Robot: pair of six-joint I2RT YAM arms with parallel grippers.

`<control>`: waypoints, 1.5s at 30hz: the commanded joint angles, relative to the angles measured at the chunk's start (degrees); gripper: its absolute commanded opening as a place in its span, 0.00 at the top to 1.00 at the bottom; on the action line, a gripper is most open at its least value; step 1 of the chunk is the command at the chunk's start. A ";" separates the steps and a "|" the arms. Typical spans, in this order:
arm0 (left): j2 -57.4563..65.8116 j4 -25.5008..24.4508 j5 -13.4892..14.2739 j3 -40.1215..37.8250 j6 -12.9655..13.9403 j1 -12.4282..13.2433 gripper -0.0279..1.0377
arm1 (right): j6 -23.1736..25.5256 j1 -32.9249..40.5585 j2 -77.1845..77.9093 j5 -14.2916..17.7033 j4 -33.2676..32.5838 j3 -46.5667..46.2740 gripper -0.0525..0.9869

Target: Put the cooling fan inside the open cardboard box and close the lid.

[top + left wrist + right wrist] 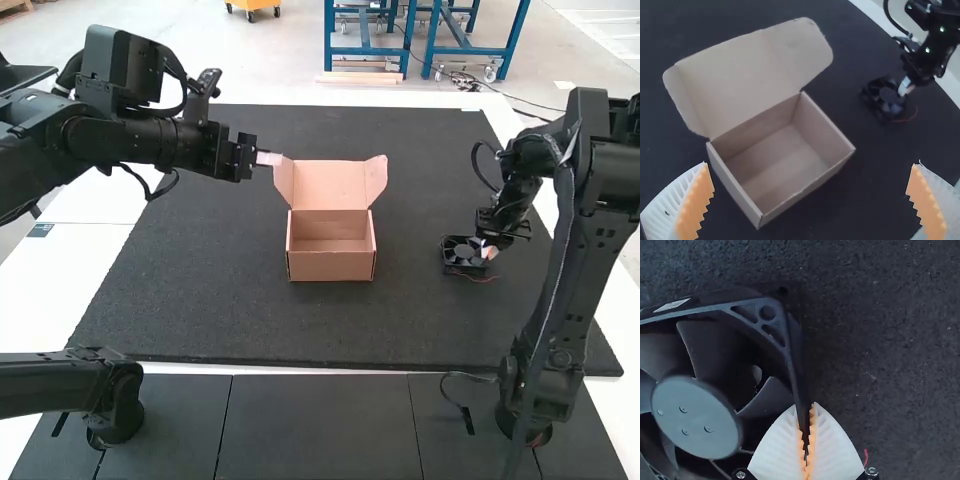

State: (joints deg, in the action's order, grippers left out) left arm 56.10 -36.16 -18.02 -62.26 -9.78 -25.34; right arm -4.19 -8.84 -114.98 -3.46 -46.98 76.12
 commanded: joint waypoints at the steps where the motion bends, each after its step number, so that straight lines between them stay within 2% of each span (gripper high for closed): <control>1: -0.02 0.39 -0.26 -1.81 -0.41 0.47 0.12 | 0.76 0.40 -0.51 -1.46 -0.66 2.02 0.97; 7: -0.02 0.22 0.88 0.12 -0.41 0.47 0.12 | 2.43 0.05 2.21 -2.78 -3.56 3.34 0.97; 13: -0.02 0.30 4.49 2.14 0.38 0.47 0.12 | 5.24 0.05 12.50 -7.70 -6.72 2.11 0.97; 20: -0.02 0.13 8.79 3.20 3.45 0.47 0.12 | 6.65 0.40 24.98 -13.06 -10.59 -2.46 0.97; 24: -0.29 -0.05 9.76 4.34 4.33 1.00 0.12 | 6.65 1.19 31.04 -15.96 -13.49 -4.93 0.97; 26: -0.46 -0.31 10.55 4.87 4.77 1.35 0.12 | 6.82 1.99 33.86 -16.14 -14.37 -5.98 0.97; 30: -0.55 -1.72 10.73 6.10 6.09 1.96 0.12 | 8.23 4.80 39.04 -19.12 -15.42 -8.53 0.97; 40: -1.78 -4.36 11.25 6.62 7.67 2.05 0.12 | 13.06 19.39 45.02 -20.00 -17.09 -14.94 0.97; 45: -2.04 -5.15 11.17 6.71 7.67 1.88 0.12 | 18.07 27.39 44.67 -20.00 -13.84 -15.65 0.97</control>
State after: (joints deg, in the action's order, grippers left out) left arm 55.42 -41.30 -7.27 -55.68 -2.98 -23.57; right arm 9.58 15.22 -71.09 -21.63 -62.08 59.79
